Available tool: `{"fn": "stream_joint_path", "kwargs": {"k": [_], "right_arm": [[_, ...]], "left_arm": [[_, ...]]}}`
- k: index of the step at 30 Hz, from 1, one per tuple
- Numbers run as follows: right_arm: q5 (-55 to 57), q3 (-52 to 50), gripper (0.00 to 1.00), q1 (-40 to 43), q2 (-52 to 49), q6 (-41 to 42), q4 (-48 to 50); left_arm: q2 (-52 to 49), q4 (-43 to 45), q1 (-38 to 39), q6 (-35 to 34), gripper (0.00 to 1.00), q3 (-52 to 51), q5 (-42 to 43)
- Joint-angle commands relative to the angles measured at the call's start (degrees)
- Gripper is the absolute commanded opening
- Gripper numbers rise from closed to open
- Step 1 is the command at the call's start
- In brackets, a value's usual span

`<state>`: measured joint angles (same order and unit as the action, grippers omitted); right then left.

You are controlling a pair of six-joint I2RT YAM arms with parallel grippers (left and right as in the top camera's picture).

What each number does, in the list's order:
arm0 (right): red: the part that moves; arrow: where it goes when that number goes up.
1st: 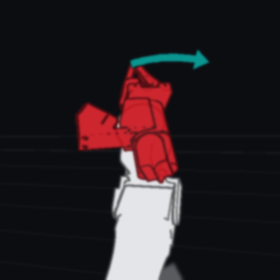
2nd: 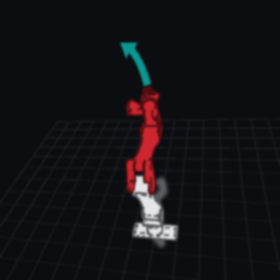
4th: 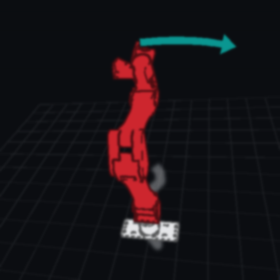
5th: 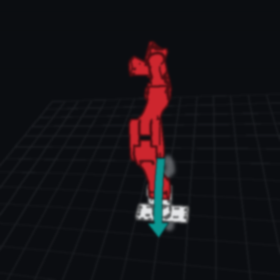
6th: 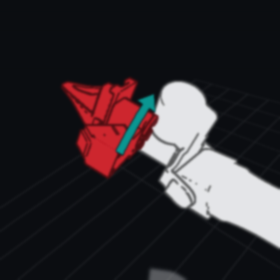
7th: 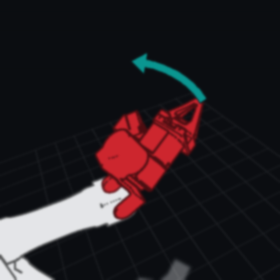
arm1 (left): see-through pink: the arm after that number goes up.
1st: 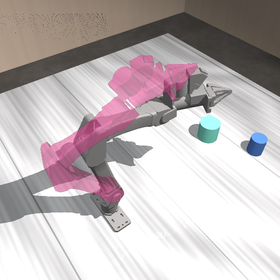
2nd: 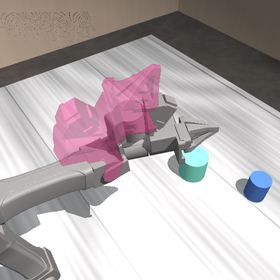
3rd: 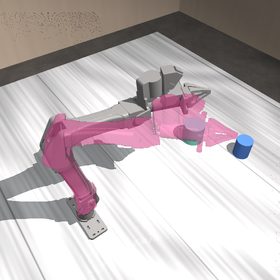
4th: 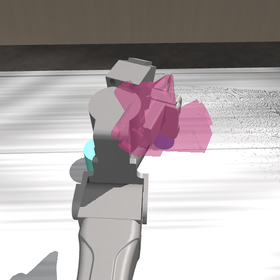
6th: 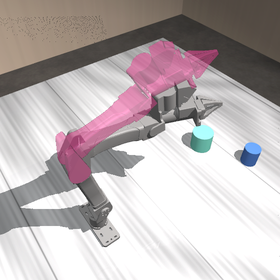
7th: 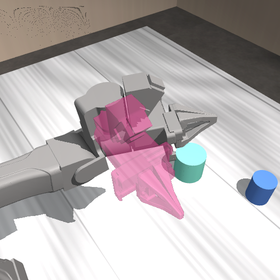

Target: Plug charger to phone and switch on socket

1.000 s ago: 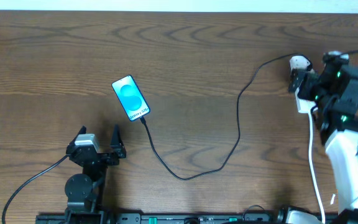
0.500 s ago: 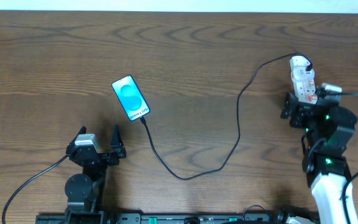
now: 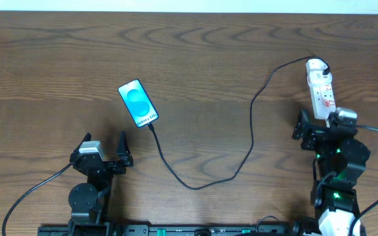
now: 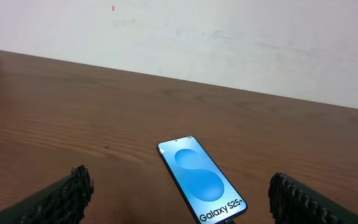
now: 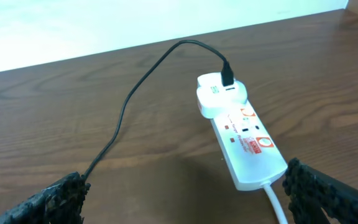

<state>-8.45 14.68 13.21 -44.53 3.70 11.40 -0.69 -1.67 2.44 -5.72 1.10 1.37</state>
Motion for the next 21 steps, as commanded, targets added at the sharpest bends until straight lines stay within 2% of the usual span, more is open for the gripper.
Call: {"fn": "stream_joint_path", "kwargs": {"k": [1,6,12,16,21], "right_arm": [[-0.5,-2.1,0.99,-1.5,3.1,0.2,0.2],[-0.5,-4.9,0.99,-4.5,8.1,-2.7,0.7],[-0.4,-10.4,0.99,-9.4,16.7,-11.4,3.3],[0.7,-14.5,0.99,-10.6,22.7,-11.5,3.6],[2.1,-14.4,0.99,-10.7,28.4,-11.5,-2.2]], "left_arm": [[0.5,-2.4,-0.2,0.6,0.93,-0.9,-0.8],[0.5,-2.4,-0.2,0.6,0.93,-0.9,-0.8],[0.5,-2.4,-0.2,0.6,0.93,-0.9,-0.8],[0.5,-2.4,-0.2,0.6,0.93,-0.9,-0.8],[0.5,-2.4,-0.2,0.6,0.93,-0.9,-0.8]]}}
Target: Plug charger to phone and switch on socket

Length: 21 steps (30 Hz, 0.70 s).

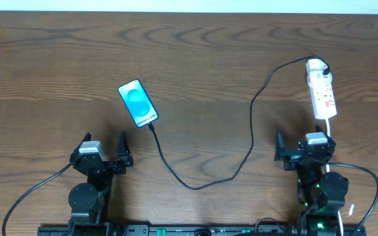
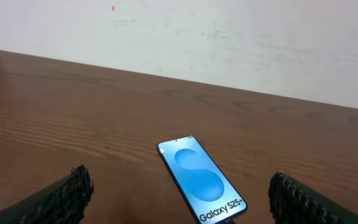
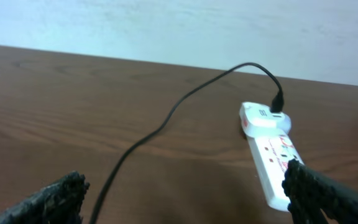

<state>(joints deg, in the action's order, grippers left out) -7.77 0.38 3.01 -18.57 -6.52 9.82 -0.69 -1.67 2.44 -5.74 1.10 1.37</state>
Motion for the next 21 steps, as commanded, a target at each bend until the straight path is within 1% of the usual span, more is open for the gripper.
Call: {"fn": "stream_joint_path", "kwargs": {"k": [1,7,10,14,21], "right_arm": [[1.4,-0.1,0.99,-0.5,3.7,-1.3,-1.7],[2.4,-0.1,0.99,-2.2,10.7,-1.0,-9.7],[6.4,-0.1,0.99,-3.2,14.8,3.4,-14.3],[7.4,-0.1,0.99,-3.9,18.4,4.3,-14.3],[8.8,-0.1,0.99,-6.1,18.3,4.3,-14.2]], "left_arm": [[0.5,-2.4,-0.2,0.6,0.93,-0.9,-0.8],[0.5,-2.4,-0.2,0.6,0.93,-0.9,-0.8],[0.5,-2.4,-0.2,0.6,0.93,-0.9,-0.8],[0.5,-2.4,-0.2,0.6,0.93,-0.9,-0.8],[0.5,-2.4,-0.2,0.6,0.93,-0.9,-0.8]]}}
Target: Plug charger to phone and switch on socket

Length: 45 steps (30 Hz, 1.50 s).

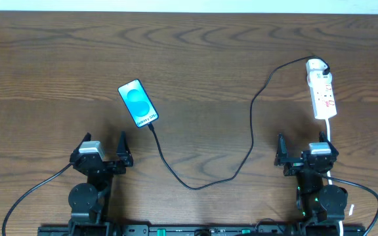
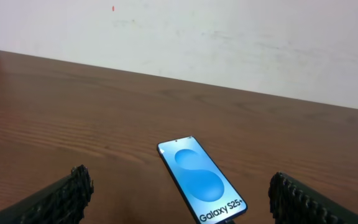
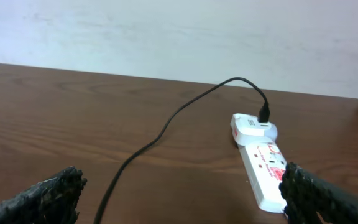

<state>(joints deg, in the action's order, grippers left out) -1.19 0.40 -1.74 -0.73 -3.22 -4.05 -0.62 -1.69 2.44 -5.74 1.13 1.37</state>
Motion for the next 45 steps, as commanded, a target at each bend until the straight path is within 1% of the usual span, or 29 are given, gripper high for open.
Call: {"fn": "stream_joint_path", "kwargs": {"k": [1,5,8,15,25,36,45], "right_arm": [[2.7,-0.1,0.99,-1.8,0.5,1.0,-0.3],[4.9,-0.1,0.99,-3.1,0.5,1.4,0.0],[7.0,-0.1,0.99,-3.7,0.5,3.4,0.2],[7.8,-0.1,0.99,-4.0,0.5,5.0,0.3],[5.3,-0.1,0.99,-4.5,0.5,5.0,-0.1],[5.1,-0.1,0.99,-5.5,0.5,6.5,-0.1],[6.1,-0.1,0.99,-5.4,0.5,15.0,0.1]], "left_arm": [[0.4,-2.3,-0.2,0.6,0.93,-0.9,-0.8],[0.4,-2.4,-0.2,0.6,0.93,-0.9,-0.8],[0.4,-2.4,-0.2,0.6,0.93,-0.9,-0.8],[0.4,-2.4,-0.2,0.6,0.93,-0.9,-0.8],[0.4,-2.4,-0.2,0.6,0.93,-0.9,-0.8],[0.4,-2.4,-0.2,0.6,0.93,-0.9,-0.8],[0.4,-2.4,-0.2,0.6,0.93,-0.9,-0.8]]}}
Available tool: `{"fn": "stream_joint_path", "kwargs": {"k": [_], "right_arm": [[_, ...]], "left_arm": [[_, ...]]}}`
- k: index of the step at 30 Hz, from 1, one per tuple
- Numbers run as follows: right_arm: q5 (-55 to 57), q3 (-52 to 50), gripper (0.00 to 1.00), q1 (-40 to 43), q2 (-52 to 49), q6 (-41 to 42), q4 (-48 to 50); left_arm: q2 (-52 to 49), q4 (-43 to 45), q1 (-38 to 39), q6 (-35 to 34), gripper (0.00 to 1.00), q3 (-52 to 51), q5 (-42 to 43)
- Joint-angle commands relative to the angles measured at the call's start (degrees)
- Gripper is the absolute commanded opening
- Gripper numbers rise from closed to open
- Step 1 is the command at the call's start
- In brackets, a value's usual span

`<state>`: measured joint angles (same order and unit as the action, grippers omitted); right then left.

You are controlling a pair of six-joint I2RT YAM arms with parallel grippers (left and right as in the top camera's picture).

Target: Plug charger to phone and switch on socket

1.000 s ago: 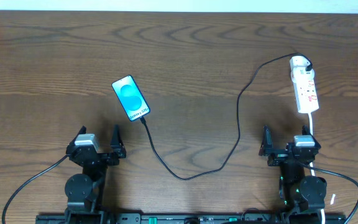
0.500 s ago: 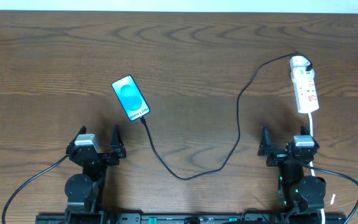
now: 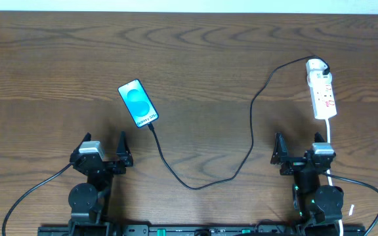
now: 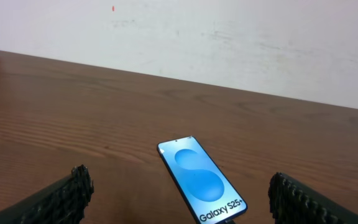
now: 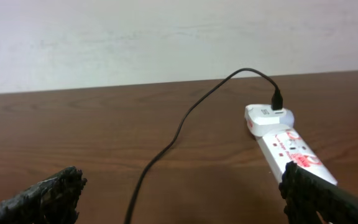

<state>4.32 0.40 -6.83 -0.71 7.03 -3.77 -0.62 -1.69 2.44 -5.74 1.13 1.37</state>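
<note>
The phone (image 3: 138, 103) lies face up left of centre, its blue screen lit, and shows in the left wrist view (image 4: 202, 180). A black charger cable (image 3: 251, 134) is plugged into its near end and runs to the white adapter in the white socket strip (image 3: 321, 90) at the far right, also in the right wrist view (image 5: 286, 144). My left gripper (image 3: 104, 152) rests open near the front edge, short of the phone. My right gripper (image 3: 302, 153) rests open near the front edge, below the strip.
The wooden table (image 3: 195, 59) carries only the phone, cable and strip. The strip's white lead (image 3: 330, 141) runs down past my right gripper. A pale wall (image 4: 229, 37) stands behind the far edge.
My right gripper has turned slightly left, so the socket strip sits further right in its wrist view. The left arm, phone and cable are unchanged.
My right gripper was open right at the near end of the socket strip. Then it stood drawn back toward the front edge, and it has stayed there with small turns. The phone was plugged in at every moment, and the left arm never moved.
</note>
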Motion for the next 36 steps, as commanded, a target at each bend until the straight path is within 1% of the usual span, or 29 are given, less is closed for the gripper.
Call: {"fn": "stream_joint_path", "kwargs": {"k": [1,13,21,36], "right_arm": [[0.7,-0.1,0.99,-0.3,0.4,5.2,-0.2],[0.7,-0.1,0.99,-0.3,0.4,6.5,-0.3],[0.4,-0.1,0.99,-0.3,0.4,-2.3,-0.4],[0.0,-0.1,0.99,-0.3,0.4,-8.4,-0.5]], "left_arm": [[0.4,-2.4,-0.2,0.6,0.93,-0.9,-0.8],[0.4,-2.3,-0.2,0.6,0.93,-0.9,-0.8],[0.4,-2.4,-0.2,0.6,0.93,-0.9,-0.8],[0.4,-2.4,-0.2,0.6,0.93,-0.9,-0.8]]}}
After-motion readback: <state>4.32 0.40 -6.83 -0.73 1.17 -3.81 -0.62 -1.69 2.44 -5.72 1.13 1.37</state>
